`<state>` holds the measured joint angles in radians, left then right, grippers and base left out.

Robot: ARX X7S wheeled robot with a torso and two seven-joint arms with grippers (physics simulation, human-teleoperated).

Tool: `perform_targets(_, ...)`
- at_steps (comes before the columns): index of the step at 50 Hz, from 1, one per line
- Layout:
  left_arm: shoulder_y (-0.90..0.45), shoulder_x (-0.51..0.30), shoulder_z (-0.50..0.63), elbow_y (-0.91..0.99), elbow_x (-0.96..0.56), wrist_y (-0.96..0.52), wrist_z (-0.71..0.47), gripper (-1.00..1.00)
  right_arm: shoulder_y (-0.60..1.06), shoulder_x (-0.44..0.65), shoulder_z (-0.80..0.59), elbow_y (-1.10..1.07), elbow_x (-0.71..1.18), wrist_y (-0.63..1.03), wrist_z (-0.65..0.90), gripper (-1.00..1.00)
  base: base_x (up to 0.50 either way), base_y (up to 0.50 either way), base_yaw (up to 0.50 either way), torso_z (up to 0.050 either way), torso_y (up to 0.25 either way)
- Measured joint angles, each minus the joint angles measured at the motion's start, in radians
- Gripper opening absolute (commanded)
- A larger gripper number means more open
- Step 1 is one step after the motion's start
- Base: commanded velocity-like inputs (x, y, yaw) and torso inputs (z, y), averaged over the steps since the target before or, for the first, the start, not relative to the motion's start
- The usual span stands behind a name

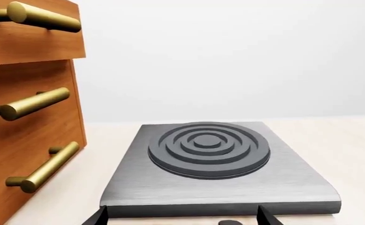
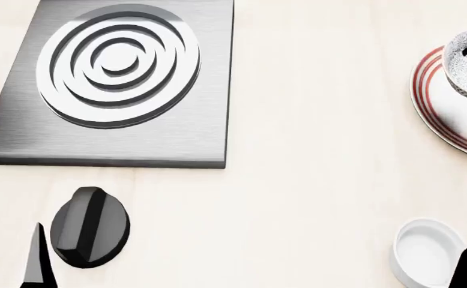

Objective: Pick the akita bowl next to the ramekin and place it on the plate.

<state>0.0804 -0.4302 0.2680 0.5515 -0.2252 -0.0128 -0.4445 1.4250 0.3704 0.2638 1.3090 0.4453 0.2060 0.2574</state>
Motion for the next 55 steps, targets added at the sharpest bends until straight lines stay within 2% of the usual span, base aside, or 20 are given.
perform_targets(28, -0.001, -0.005, 0.005, -0.001, -0.001, 0.004, -0.004, 1.00, -0.015, -0.014, 0.233, 0.000, -0.240, -0.010, -0.033, -1.00, 0.00, 0.00, 0.00, 0.001, 0.000)
perform_targets(55, -0.002, -0.009, 0.007, -0.003, -0.006, 0.009, -0.008, 1.00, -0.048, -0.027, 0.349, 0.000, -0.371, -0.028, -0.053, -1.00, 0.00, 0.00, 0.00, 0.000, 0.000)
